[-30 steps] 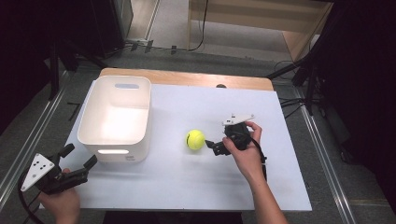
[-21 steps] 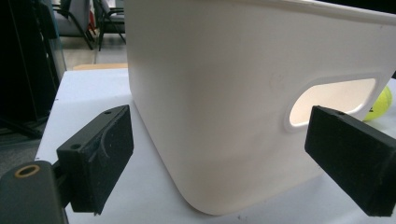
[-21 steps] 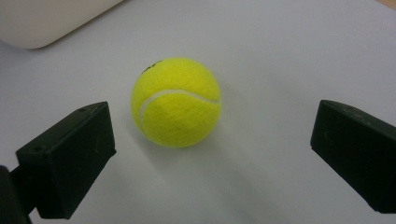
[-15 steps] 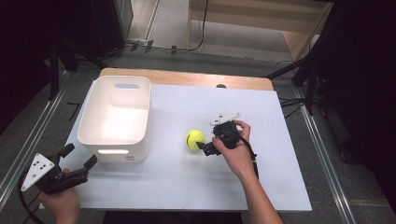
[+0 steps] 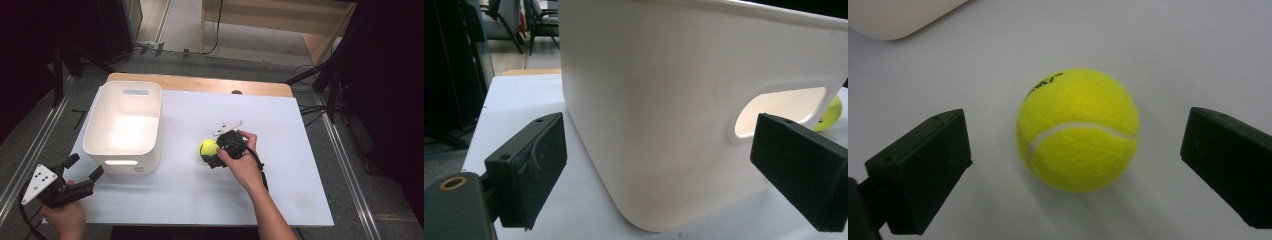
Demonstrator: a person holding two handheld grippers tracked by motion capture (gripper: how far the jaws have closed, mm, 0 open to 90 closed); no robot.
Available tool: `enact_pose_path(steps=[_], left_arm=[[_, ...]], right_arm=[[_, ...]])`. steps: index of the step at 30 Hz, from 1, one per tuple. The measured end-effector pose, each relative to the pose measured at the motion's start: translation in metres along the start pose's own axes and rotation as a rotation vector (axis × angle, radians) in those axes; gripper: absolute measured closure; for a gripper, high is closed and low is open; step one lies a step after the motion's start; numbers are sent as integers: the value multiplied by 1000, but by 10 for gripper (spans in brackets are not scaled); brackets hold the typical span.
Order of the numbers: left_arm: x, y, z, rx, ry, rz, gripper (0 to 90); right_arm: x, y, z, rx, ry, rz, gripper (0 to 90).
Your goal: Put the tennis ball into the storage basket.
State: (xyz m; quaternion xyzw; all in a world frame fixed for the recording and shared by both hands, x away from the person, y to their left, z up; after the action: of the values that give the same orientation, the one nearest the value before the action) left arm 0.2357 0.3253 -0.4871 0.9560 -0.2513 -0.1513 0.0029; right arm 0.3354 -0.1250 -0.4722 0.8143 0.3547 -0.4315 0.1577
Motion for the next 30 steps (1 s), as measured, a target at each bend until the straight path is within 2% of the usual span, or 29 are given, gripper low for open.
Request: enact_pose_path(steps=[4, 6, 14, 17, 18, 19, 20, 23, 28, 30], left_arm=[[0, 0, 0, 1, 0, 0, 79], [0, 0, 0, 1, 1, 0, 79], [0, -1, 0, -5, 7, 4, 79], [0, -1, 0, -5, 7, 4, 79], [0, -1, 0, -5, 7, 3, 79], [0, -1, 0, -4, 7, 3, 79], [0, -1, 0, -5, 7, 3, 79], [0, -1, 0, -4, 7, 3, 79], [0, -1, 0, -5, 7, 3, 79], [0, -1, 0, -4, 7, 3, 79]], right_arm=[[5, -4, -3, -15, 18, 14, 0], [8, -5, -4, 3, 5, 5, 0], [20, -7, -7, 2, -31, 10, 0], [21, -7, -7, 17, -32, 15, 0], [21, -5, -7, 32, -35, 17, 81], [20, -4, -6, 34, -24, 39, 145], [20, -4, -6, 48, -21, 48, 146], [19, -2, -6, 59, -12, 30, 146], [26, -3, -6, 42, -53, 29, 146], [27, -4, -6, 56, -61, 37, 146]])
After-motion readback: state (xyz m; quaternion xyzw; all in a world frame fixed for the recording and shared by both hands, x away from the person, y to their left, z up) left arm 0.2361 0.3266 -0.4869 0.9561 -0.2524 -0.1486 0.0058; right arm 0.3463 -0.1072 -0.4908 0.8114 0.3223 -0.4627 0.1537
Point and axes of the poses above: each handheld gripper's, and its own axes: x roughly forward along the jaws, z roughly out of its underside, y roughly to its right, the point moved 1 cm from there along x, roughly forward along the jaws, and after that the axes turned 5 degrees about -y, right-handed, at the moved point
